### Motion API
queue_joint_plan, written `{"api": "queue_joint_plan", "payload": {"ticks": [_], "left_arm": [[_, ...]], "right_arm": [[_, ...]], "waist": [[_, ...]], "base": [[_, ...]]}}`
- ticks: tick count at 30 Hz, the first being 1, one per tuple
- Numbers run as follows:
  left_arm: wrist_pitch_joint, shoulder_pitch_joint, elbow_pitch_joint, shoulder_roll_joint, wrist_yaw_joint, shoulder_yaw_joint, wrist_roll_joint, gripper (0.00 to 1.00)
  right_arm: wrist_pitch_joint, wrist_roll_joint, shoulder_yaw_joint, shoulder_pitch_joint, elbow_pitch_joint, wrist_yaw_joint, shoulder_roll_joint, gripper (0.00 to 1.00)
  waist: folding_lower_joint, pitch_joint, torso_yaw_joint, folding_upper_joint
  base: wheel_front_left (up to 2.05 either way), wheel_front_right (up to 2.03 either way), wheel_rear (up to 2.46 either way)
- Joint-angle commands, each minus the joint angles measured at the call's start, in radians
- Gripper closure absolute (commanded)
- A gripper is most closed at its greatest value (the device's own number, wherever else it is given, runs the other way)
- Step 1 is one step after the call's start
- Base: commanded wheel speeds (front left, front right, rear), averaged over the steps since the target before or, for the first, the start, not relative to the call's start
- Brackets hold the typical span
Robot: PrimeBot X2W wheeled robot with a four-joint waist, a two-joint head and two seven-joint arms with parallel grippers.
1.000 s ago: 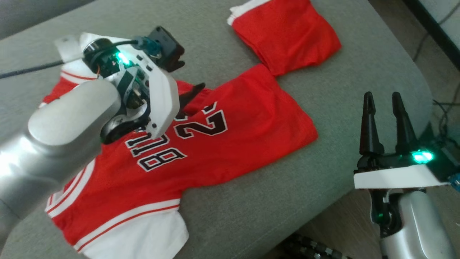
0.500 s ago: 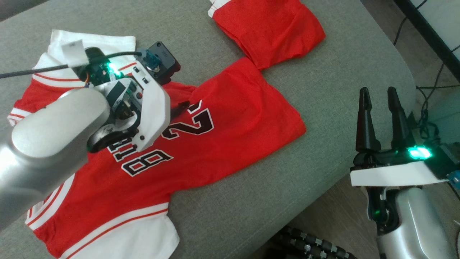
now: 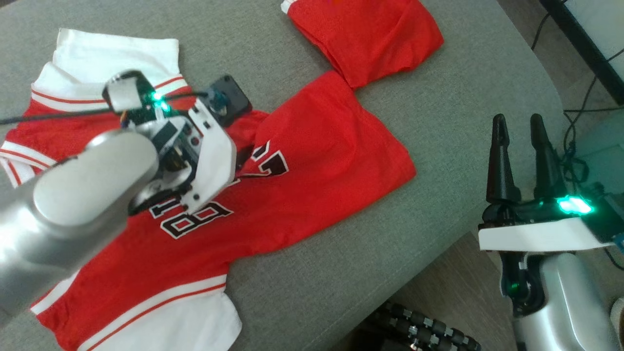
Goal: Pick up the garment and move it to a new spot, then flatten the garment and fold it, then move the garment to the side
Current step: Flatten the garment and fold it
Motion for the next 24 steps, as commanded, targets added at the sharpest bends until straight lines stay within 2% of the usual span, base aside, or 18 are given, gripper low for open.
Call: {"api": "queue_joint_plan", "payload": {"ticks": [1, 4, 5, 6, 7, 8, 12, 20, 24], "left_arm": [[0.007, -0.022, -0.022, 0.003, 0.002, 0.044, 0.014, 0.00], [-0.001, -0.016, -0.006, 0.001, 0.002, 0.044, 0.023, 0.00], [-0.008, -0.016, 0.006, 0.000, 0.002, 0.044, 0.026, 0.09], [-0.015, -0.017, 0.021, -0.002, 0.002, 0.044, 0.028, 0.68], [-0.025, -0.018, 0.039, -0.004, 0.002, 0.044, 0.030, 0.94], [-0.039, -0.022, 0.059, -0.007, 0.002, 0.044, 0.030, 1.00], [-0.124, -0.054, 0.166, -0.024, 0.002, 0.044, 0.025, 1.00], [-0.365, -0.150, 0.444, -0.080, 0.002, 0.068, -0.003, 1.00], [-0.468, -0.185, 0.564, -0.114, 0.023, 0.113, -0.010, 1.00]], "right_arm": [[-0.011, 0.008, 0.010, -0.002, -0.037, -0.001, -0.007, 0.00], [-0.011, 0.010, 0.008, 0.002, -0.039, -0.001, -0.007, 0.00], [-0.011, 0.010, 0.007, 0.003, -0.040, -0.001, -0.007, 0.00], [-0.011, 0.010, 0.006, 0.005, -0.041, -0.001, -0.007, 0.00], [-0.011, 0.008, 0.005, 0.006, -0.041, -0.001, -0.007, 0.00], [-0.011, 0.006, 0.005, 0.007, -0.042, -0.001, -0.007, 0.00], [-0.011, -0.003, 0.006, 0.006, -0.042, -0.001, -0.007, 0.00], [-0.011, -0.021, 0.025, 0.001, -0.035, -0.001, -0.007, 0.00], [-0.011, -0.028, 0.032, -0.003, -0.030, -0.001, -0.007, 0.00]], "waist": [[0.0000, 0.004, -0.001, 0.0000], [0.0000, 0.008, 0.000, 0.0000], [0.0000, 0.008, 0.000, 0.0000], [0.0000, 0.008, 0.000, 0.0000], [0.0000, 0.008, 0.001, 0.0000], [0.0000, 0.008, 0.002, 0.0000], [0.0000, 0.006, 0.006, 0.0000], [0.0000, -0.005, 0.013, 0.0000], [0.0000, -0.011, 0.015, 0.0000]], "base": [[0.00, 0.00, 0.00], [0.00, 0.00, 0.00], [0.00, 0.00, 0.00], [0.00, 0.00, 0.00], [0.00, 0.00, 0.00], [0.00, 0.00, 0.00], [0.00, 0.00, 0.00], [0.00, 0.00, 0.00], [0.00, 0.00, 0.00]]}}
